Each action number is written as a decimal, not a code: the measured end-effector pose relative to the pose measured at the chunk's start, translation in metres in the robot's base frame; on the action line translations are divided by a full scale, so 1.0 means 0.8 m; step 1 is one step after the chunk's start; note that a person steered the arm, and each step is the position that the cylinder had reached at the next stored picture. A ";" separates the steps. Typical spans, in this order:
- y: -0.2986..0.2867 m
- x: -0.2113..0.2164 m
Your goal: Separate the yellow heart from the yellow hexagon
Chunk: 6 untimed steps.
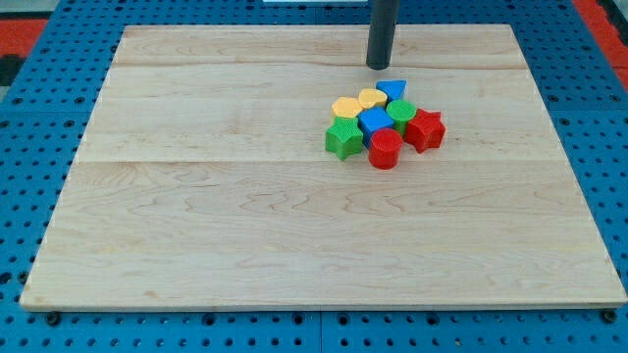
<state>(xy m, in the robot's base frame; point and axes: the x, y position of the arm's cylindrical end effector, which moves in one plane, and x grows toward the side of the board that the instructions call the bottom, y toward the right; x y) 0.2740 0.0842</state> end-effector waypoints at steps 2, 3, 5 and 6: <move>0.075 0.071; 0.029 0.127; -0.097 0.078; -0.170 0.037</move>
